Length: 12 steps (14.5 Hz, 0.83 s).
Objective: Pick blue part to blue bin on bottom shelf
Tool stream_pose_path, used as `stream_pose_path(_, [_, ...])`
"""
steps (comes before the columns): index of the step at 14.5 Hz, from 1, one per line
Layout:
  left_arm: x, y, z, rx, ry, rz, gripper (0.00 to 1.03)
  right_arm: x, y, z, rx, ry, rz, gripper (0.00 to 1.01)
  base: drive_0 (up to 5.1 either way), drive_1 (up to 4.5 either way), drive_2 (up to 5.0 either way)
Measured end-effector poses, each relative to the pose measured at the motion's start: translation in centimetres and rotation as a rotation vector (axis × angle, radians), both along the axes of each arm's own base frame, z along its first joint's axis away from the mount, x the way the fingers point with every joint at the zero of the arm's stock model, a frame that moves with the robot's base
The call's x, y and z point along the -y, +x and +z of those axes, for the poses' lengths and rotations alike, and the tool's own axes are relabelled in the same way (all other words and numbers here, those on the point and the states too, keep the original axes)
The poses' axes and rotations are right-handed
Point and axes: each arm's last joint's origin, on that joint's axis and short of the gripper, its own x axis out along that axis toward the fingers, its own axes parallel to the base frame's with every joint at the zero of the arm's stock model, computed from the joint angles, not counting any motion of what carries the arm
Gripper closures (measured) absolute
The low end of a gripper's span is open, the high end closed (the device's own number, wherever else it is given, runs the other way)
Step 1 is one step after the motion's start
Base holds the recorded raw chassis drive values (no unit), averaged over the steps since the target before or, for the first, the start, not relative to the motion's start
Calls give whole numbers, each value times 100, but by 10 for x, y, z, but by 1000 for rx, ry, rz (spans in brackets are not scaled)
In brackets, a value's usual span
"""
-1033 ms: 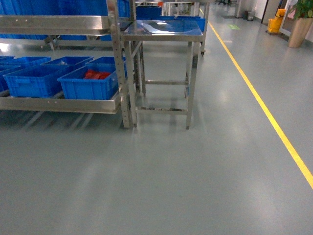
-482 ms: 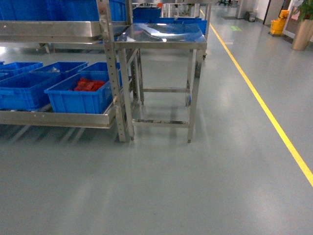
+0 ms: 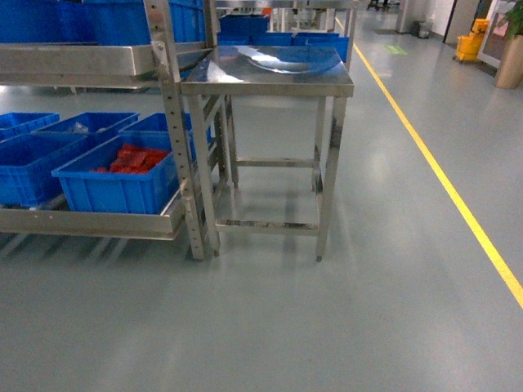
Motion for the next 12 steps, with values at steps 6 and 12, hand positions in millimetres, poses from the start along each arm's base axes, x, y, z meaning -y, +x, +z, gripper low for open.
stream_pose_path(6, [0, 0, 0, -2, 1, 0, 60, 0, 0, 0, 1, 0, 0, 3, 12, 442, -418])
stream_pose_path(12, [0, 0, 0, -2, 1, 0, 60, 0, 0, 0, 4, 0, 0, 3, 12, 442, -418])
